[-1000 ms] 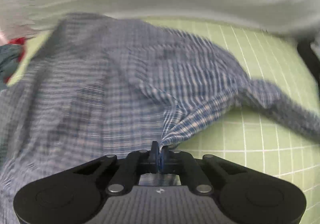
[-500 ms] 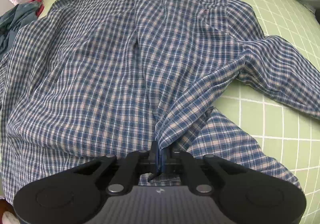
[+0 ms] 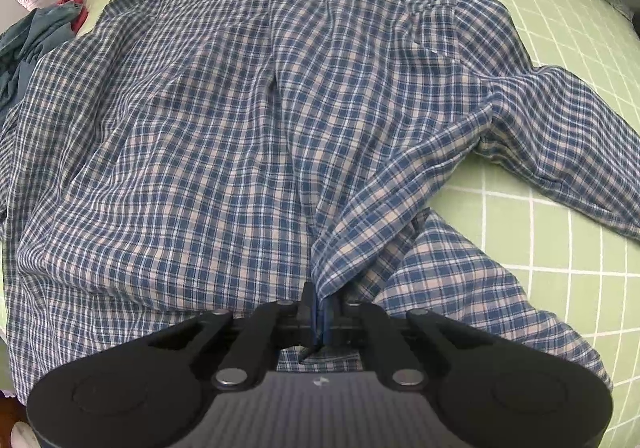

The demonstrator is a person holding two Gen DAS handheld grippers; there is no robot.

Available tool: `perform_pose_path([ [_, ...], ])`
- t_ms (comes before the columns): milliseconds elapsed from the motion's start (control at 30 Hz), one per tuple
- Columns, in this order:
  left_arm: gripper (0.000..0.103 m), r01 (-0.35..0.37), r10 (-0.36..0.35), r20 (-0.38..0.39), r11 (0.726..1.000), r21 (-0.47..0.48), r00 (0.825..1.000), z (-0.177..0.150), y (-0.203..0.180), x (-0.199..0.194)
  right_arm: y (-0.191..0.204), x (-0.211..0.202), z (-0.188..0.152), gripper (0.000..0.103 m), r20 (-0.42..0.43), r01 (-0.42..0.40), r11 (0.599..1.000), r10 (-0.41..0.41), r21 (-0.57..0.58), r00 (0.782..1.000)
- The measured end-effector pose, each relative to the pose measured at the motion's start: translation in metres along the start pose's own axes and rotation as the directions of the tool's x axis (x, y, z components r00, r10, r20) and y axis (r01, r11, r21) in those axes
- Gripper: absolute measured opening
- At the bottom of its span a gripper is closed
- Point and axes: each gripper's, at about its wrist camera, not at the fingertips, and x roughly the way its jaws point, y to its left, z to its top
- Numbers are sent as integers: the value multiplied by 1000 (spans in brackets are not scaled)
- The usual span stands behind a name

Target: Fold clothes

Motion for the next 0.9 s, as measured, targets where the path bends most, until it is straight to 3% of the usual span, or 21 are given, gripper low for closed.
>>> perform_pose_path([
  [100, 4, 0, 0, -1, 1000, -3, 1000, 2, 1, -1, -6, 11, 2, 77, -23, -12, 1000, 13, 16, 1000],
  [200, 4, -2, 2, -2, 1000, -1, 1000, -2, 5, 0, -10, 15, 3, 69, -29, -48, 998, 49, 46, 998],
  [233, 4, -2, 2, -2, 1000, 0, 1000, -4, 7, 0, -11, 16, 4, 60, -23, -57, 997, 58, 49, 998],
  [267, 4, -4, 4, -3, 1000, -1, 1000, -6, 5, 1, -11, 17, 5, 42, -22, -65, 997, 66, 43, 998],
  [300, 4, -5, 5, -4, 1000, -2, 1000, -7, 4, 1, -11, 18, 6, 37, -20, -74, 997, 75, 36, 997],
  [333, 4, -6, 6, -5, 1000, -1, 1000, -7, 3, 2, -10, 18, 8, 26, -15, -85, 996, 85, 28, 996],
  [367, 5, -6, 6, -6, 1000, 1, 1000, -6, 4, 3, -9, 16, 10, 10, 2, -94, 995, 94, 14, 996],
  [400, 5, -6, 6, -8, 1000, 2, 1000, -5, 5, 3, -7, 13, 12, 10, 20, -103, 995, 103, -1, 994],
  [467, 5, -4, 4, -9, 1000, 5, 1000, -4, 7, 2, -1, 2, 19, 6, 93, -16, 997, 22, -70, 995],
  [533, 5, 0, 0, -8, 1000, 10, 1000, -2, 8, 1, -1, -10, 30, 5, 177, 76, 990, -55, -115, 983],
  [667, 9, 36, -36, -3, 999, 31, 999, 0, 10, -3, -21, -23, 45, 4, 246, 154, 987, -137, -51, 960],
  [800, 16, 59, -60, 7, 997, 55, 998, 1, 10, -9, -45, -1, 39, 5, 116, 223, 975, -224, 24, 968],
  [900, 23, 91, -92, 24, 995, 35, 995, 1, 16, -18, -67, -5, 25, 28, 70, 189, 965, -204, 180, 976],
])
